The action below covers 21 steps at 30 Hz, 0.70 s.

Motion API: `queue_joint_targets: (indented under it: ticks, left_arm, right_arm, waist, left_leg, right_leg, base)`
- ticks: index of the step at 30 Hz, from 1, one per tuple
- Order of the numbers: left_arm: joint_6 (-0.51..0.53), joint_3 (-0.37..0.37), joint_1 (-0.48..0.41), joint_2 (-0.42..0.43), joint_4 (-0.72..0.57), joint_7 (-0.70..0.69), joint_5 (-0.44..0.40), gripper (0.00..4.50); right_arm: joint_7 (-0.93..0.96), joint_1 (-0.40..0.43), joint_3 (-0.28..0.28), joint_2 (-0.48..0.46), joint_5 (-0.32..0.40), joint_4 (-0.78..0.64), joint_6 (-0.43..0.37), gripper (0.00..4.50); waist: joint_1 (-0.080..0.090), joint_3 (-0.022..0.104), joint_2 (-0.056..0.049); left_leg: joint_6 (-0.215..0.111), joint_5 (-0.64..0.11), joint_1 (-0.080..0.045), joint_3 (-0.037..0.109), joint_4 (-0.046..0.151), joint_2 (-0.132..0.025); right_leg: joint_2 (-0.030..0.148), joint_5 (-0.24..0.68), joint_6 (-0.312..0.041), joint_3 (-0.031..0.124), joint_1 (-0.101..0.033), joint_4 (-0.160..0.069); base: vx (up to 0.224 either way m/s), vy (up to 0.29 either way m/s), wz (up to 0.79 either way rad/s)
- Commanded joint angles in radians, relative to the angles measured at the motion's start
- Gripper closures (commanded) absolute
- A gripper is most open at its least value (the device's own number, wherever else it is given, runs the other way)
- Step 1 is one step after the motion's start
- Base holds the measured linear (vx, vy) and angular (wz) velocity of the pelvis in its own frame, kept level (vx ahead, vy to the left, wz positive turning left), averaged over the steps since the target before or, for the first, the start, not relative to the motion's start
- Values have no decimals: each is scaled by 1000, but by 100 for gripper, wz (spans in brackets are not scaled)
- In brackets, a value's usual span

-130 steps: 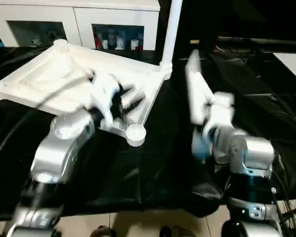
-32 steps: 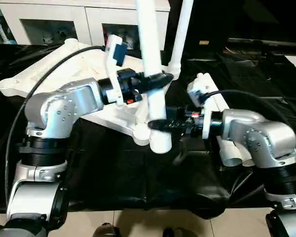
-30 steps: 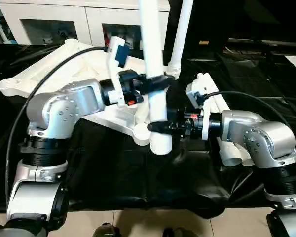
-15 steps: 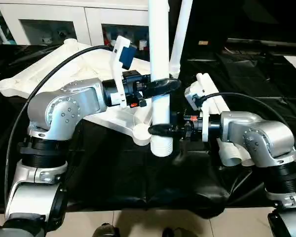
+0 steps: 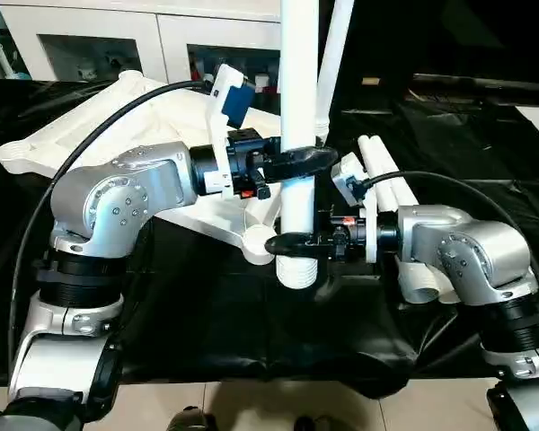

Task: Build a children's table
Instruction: Pick table leg

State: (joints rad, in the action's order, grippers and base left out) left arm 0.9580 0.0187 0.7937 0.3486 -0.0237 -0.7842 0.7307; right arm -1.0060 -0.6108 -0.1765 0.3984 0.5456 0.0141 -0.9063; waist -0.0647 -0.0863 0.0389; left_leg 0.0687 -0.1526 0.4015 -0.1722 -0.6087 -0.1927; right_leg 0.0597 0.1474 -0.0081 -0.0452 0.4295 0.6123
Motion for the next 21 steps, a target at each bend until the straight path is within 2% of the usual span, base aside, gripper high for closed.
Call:
queue_joint_targets:
  ticks: [1,8,17,19,21]
  left_arm:
    - [-2,16,-1,10,-24,-10,-3,266]
    - [-4,31,-4,23,-24,-32,-10,266]
    - [-9,36,2,24,-15,-42,-16,267]
    - [-16,23,6,13,1,-9,-25,267]
    - [-15,2,8,0,24,20,-23,211]
  right_arm:
    - [-2,-1,-8,11,-3,7,1,183]
    - [-8,1,-10,18,-8,11,6,240]
    - [-11,6,-13,19,-7,8,10,252]
    - [-4,8,-10,16,-9,10,17,252]
    - [6,11,-3,10,-10,13,23,252]
  waist:
    - [-6,89,5]
    - [-6,91,2]
    - [-8,92,1]
    - [-9,93,1]
    - [-11,93,0]
  left_leg:
    - [7,-172,-21,2,62,-22]
    - [10,-175,-22,2,61,-22]
    - [12,-174,-23,2,60,-22]
    - [13,-176,-23,2,59,-23]
    - [13,-177,-24,1,58,-22]
  right_leg:
    - [59,309,-144,34,-64,-69]
    - [59,305,-148,34,-64,-68]
    - [58,294,-152,34,-65,-66]
    - [58,296,-152,34,-65,-66]
    - [58,295,-152,35,-64,-67]
  base:
    - [0,0,0]
    - [0,0,0]
    - [0,0,0]
    - [0,0,0]
    - [0,0,0]
